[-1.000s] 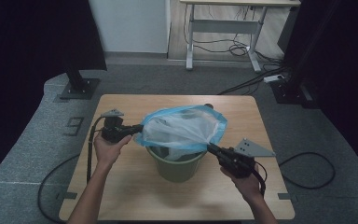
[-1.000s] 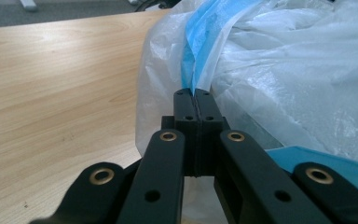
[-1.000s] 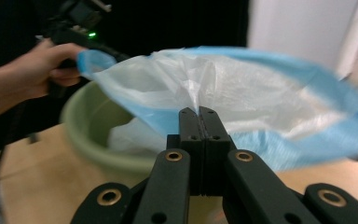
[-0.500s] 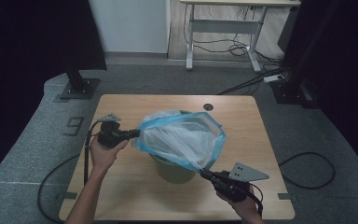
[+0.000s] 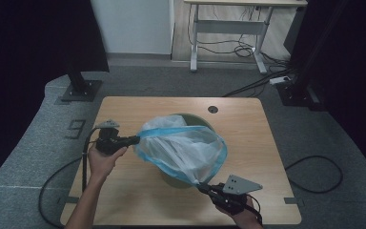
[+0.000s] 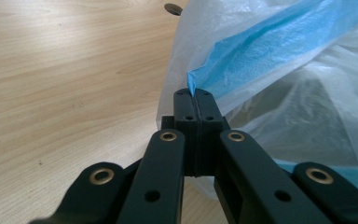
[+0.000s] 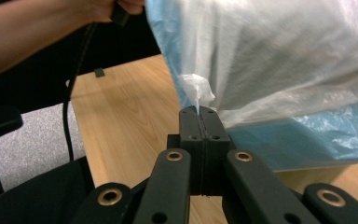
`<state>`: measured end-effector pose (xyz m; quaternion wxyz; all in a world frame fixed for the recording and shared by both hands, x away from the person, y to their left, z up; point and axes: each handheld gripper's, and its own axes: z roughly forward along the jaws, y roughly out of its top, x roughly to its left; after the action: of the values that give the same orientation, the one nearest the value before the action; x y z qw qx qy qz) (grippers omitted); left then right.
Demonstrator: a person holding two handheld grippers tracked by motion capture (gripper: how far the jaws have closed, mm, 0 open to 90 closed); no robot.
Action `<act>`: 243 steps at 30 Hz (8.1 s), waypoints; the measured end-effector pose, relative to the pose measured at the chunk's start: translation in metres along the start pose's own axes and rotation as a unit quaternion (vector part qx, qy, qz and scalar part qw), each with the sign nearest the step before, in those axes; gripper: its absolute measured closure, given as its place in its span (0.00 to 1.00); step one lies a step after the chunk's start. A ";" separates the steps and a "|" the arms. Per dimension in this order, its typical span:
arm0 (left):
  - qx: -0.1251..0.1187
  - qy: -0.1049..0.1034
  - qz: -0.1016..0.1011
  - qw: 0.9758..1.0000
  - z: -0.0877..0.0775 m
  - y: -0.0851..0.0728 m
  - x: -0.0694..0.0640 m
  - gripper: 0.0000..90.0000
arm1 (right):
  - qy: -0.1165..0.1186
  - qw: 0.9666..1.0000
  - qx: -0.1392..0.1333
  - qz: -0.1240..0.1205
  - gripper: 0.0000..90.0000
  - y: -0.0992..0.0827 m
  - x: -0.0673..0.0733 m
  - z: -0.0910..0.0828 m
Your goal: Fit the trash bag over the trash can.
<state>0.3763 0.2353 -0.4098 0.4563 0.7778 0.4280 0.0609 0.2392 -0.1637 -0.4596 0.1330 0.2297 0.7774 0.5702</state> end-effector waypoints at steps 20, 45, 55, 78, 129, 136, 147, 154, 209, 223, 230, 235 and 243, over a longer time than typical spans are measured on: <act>-0.001 0.000 0.002 1.000 0.004 0.001 0.000 1.00 | -0.049 0.999 -0.015 0.011 0.70 -0.020 -0.014 -0.018; -0.012 -0.002 0.006 1.000 0.004 0.006 -0.002 1.00 | -0.156 0.987 -0.039 0.023 0.57 0.074 -0.079 -0.024; -0.022 0.008 -0.002 1.000 0.008 0.011 0.008 1.00 | -0.190 0.979 -0.046 0.053 0.98 0.085 -0.111 0.008; 0.007 0.028 -0.009 1.000 0.038 0.021 0.023 1.00 | -0.205 0.967 0.009 0.150 0.98 0.054 -0.171 0.068; 0.036 0.014 -0.011 0.999 0.046 -0.002 0.018 0.99 | -0.070 0.990 -0.030 0.116 0.46 0.017 -0.082 -0.020; 0.032 0.014 -0.010 0.999 0.043 0.000 0.015 0.99 | -0.039 0.997 -0.039 0.059 0.37 0.029 -0.059 -0.011; 0.036 0.015 -0.006 0.999 0.045 0.002 0.011 0.99 | -0.108 0.994 -0.025 0.021 0.69 0.022 -0.038 0.004; 0.045 0.014 0.002 0.999 0.050 0.000 0.007 0.99 | -0.131 0.991 -0.038 0.010 0.98 0.016 -0.031 0.008; 0.017 -0.007 0.132 0.991 -0.004 0.060 -0.094 0.29 | -0.127 0.984 -0.020 0.120 0.43 -0.053 -0.058 -0.034; 0.167 0.000 0.156 0.974 0.059 0.069 -0.107 0.35 | -0.126 0.984 -0.014 0.126 0.44 -0.053 -0.059 -0.036; 0.187 -0.002 0.149 0.971 0.066 0.071 -0.107 0.35 | -0.125 0.985 -0.010 0.122 0.44 -0.053 -0.058 -0.035; 0.148 -0.003 0.150 0.978 0.056 0.078 -0.110 0.35 | -0.126 0.984 -0.012 0.124 0.44 -0.053 -0.059 -0.036; 0.113 -0.034 0.153 0.981 0.060 0.095 -0.121 0.35 | -0.128 0.984 -0.012 0.124 0.44 -0.052 -0.059 -0.037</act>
<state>0.3877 0.0875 -0.3358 0.3654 0.8822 0.2921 0.0544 0.2616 -0.2374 -0.5008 0.1622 0.3939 0.7123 0.5578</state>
